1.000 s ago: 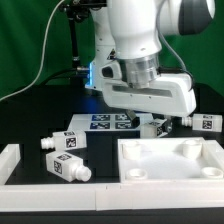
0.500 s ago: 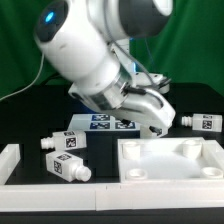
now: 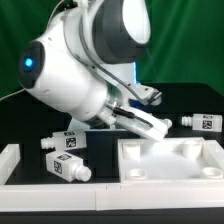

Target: Assemble one leg

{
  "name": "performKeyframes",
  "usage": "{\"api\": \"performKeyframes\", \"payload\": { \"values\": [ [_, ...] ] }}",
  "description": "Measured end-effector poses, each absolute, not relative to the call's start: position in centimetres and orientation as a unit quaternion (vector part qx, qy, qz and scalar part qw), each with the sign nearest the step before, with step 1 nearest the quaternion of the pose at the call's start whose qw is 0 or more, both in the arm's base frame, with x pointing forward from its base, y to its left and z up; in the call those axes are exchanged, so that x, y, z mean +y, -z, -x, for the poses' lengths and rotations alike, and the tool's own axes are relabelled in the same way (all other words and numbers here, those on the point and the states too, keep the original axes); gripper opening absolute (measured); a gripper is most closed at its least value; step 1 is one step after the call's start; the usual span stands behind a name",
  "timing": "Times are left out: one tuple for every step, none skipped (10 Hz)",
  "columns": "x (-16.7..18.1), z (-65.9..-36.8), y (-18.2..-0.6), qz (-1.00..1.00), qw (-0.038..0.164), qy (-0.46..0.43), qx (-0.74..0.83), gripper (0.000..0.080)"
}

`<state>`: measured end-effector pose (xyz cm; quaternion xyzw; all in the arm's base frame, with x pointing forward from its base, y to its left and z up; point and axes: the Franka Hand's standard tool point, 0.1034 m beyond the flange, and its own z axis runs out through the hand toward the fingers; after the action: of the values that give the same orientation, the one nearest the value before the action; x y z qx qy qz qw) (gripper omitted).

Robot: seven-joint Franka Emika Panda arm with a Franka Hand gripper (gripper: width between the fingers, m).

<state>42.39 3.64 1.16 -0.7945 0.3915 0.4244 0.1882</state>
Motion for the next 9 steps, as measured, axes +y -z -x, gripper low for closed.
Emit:
{"api": "performKeyframes", "payload": {
  "values": [
    [4.4, -42.4, -1.2, 0.789, 0.191, -0.428, 0.397, 0.0649],
    [5.0, -42.3, -1.1, 0.79, 0.192, -0.427, 0.396, 0.0649],
    [5.6, -42.1, -1.1, 0.792, 0.191, -0.428, 0.391, 0.0649],
    [5.5, -42.2, -1.1, 0.793, 0.192, -0.427, 0.39, 0.0649],
    [5.4, -42.2, -1.1, 0.792, 0.193, -0.427, 0.391, 0.0529],
    [5.4, -42.2, -1.1, 0.792, 0.193, -0.427, 0.391, 0.0529],
    [5.4, -42.2, -1.1, 0.792, 0.193, -0.427, 0.39, 0.0346],
    [5.4, -42.2, -1.1, 0.792, 0.193, -0.427, 0.39, 0.0284],
    [5.3, -42.3, -1.2, 0.8, 0.19, -0.421, 0.383, 0.0284]
  ]
}}
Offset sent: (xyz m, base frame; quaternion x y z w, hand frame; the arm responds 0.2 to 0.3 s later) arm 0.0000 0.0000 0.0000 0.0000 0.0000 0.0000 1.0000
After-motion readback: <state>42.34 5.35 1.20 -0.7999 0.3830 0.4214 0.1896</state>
